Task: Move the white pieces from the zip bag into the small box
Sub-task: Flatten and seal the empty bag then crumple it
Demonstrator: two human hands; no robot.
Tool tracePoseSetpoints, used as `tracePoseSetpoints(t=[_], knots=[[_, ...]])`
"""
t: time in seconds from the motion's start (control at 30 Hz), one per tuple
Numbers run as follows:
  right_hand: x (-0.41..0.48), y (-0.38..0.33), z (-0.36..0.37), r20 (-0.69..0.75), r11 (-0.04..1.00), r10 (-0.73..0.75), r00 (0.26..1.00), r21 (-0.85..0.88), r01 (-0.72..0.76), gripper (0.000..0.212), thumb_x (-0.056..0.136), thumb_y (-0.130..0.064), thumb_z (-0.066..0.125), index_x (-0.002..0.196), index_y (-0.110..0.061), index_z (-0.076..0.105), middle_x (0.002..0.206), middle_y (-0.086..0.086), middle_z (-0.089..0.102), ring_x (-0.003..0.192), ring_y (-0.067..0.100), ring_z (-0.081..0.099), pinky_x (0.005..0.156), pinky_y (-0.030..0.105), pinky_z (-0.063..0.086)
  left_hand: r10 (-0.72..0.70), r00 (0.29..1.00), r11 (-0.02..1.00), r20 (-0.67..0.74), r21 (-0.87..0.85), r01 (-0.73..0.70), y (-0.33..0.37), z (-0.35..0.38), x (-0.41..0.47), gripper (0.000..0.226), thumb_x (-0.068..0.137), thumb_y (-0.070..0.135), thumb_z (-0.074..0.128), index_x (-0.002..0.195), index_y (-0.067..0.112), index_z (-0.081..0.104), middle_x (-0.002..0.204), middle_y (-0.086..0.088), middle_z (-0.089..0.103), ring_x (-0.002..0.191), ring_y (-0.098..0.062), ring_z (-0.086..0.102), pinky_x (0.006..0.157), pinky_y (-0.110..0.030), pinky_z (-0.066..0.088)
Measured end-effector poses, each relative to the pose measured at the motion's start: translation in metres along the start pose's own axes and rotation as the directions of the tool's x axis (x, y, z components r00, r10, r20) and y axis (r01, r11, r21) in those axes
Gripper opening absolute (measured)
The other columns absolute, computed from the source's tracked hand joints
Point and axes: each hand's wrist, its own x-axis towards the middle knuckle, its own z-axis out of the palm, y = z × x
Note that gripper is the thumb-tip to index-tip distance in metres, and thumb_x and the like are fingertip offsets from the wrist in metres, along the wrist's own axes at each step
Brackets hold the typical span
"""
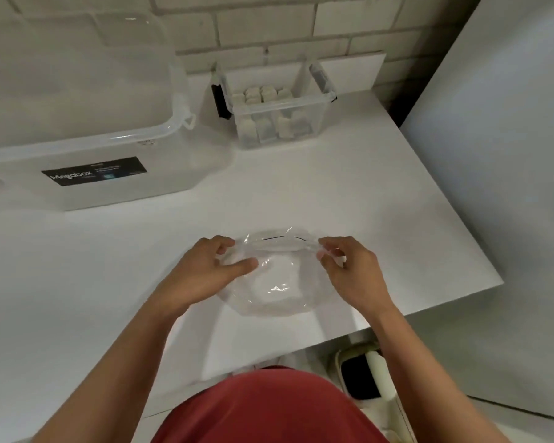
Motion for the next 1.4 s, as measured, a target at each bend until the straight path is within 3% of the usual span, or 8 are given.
tracePoseSetpoints(t=[0.13, 0.27, 0.43, 0.73, 0.87, 1.03, 1.17, 1.4], knots=[[0.003, -0.004, 0.001, -0.067, 0.995, -0.091, 0.994, -0.052, 0.088, 0.006, 0.097, -0.014, 0.069, 0.096, -0.02, 0.07, 0.091, -0.015, 0.07, 0.084, -0.005, 0.064, 0.074, 0.007, 0.048, 0.158, 0.969, 0.969, -0.189, 0.22, -0.115, -0.008, 0.005, 0.004, 0.017, 0.082, 0.025, 0.074, 0.096, 0.03, 0.065, 0.102, 0.003, 0.056, 0.097, -0.017, 0.062, 0.08, -0.028, 0.046], [0.008, -0.019, 0.0, -0.11, 0.972, -0.196, 0.974, -0.151, 0.179, 0.015, 0.095, -0.015, 0.071, 0.1, -0.021, 0.058, 0.086, -0.007, 0.07, 0.083, 0.014, 0.066, 0.07, 0.033, 0.054, 0.246, 0.882, 0.965, -0.401, 0.192, -0.181, -0.002, -0.005, 0.01, 0.02, 0.077, 0.002, 0.066, 0.081, 0.019, 0.057, 0.085, 0.002, 0.057, 0.079, -0.021, 0.056, 0.064, -0.027, 0.044], [0.023, -0.036, 0.007, -0.125, 0.917, -0.341, 0.932, -0.26, 0.301, 0.032, 0.085, 0.007, 0.065, 0.11, -0.012, 0.071, 0.093, 0.002, 0.061, 0.071, 0.026, 0.063, 0.065, 0.039, 0.056, 0.13, 0.821, 0.991, -0.557, 0.084, -0.1, 0.004, -0.02, 0.026, 0.016, 0.08, 0.007, 0.058, 0.078, 0.019, 0.048, 0.064, 0.002, 0.055, 0.067, -0.028, 0.052, 0.059, -0.035, 0.044], [0.029, -0.038, 0.0, -0.296, 0.97, -0.23, 0.927, -0.144, 0.194, 0.015, 0.088, 0.003, 0.067, 0.091, -0.01, 0.06, 0.073, -0.006, 0.055, 0.064, 0.017, 0.051, 0.06, 0.035, 0.045, 0.138, 0.989, 0.89, 0.043, -0.444, -0.105, 0.015, -0.042, 0.001, 0.026, 0.078, 0.012, 0.074, 0.102, 0.014, 0.066, 0.094, -0.007, 0.066, 0.078, -0.02, 0.064, 0.076, -0.039, 0.055], [0.028, -0.036, -0.006, -0.302, 0.986, -0.162, 0.939, -0.084, 0.143, 0.017, 0.089, -0.009, 0.077, 0.092, -0.02, 0.064, 0.058, -0.011, 0.046, 0.053, 0.009, 0.045, 0.054, 0.021, 0.035, 0.213, 0.876, 0.975, -0.433, 0.042, -0.217, 0.008, -0.032, 0.011, 0.024, 0.08, -0.003, 0.063, 0.08, 0.019, 0.055, 0.066, 0.002, 0.051, 0.062, -0.022, 0.053, 0.058, -0.033, 0.047], [0.007, -0.046, -0.006, -0.004, 0.953, -0.264, 0.965, 0.155, 0.261, 0.034, 0.08, -0.005, 0.082, 0.103, -0.025, 0.067, 0.093, -0.013, 0.062, 0.085, 0.007, 0.058, 0.072, 0.015, 0.048, 0.213, 0.768, 0.972, -0.603, 0.052, -0.229, -0.002, -0.029, 0.027, 0.014, 0.085, 0.0, 0.055, 0.083, 0.013, 0.05, 0.061, -0.002, 0.052, 0.057, -0.019, 0.049, 0.052, -0.024, 0.038], [0.007, -0.033, -0.001, 0.016, 0.955, -0.269, 0.963, 0.136, 0.264, 0.037, 0.081, 0.009, 0.072, 0.091, -0.024, 0.058, 0.095, -0.006, 0.062, 0.09, 0.013, 0.059, 0.073, 0.036, 0.056, 0.243, 0.747, 0.97, -0.618, 0.149, -0.193, -0.01, -0.032, 0.033, 0.033, 0.08, 0.009, 0.071, 0.067, 0.019, 0.043, 0.059, 0.003, 0.047, 0.056, -0.018, 0.044, 0.055, -0.029, 0.04], [0.021, -0.022, 0.015, -0.214, 0.977, -0.182, 0.96, -0.154, 0.151, 0.046, 0.082, 0.012, 0.062, 0.109, -0.025, 0.057, 0.072, -0.013, 0.053, 0.068, 0.004, 0.058, 0.06, 0.027, 0.042, 0.367, 0.789, 0.93, -0.493, 0.199, -0.309, -0.024, -0.023, 0.028, 0.029, 0.08, 0.004, 0.076, 0.082, 0.029, 0.061, 0.06, 0.004, 0.055, 0.059, -0.012, 0.053, 0.057, -0.022, 0.044]])
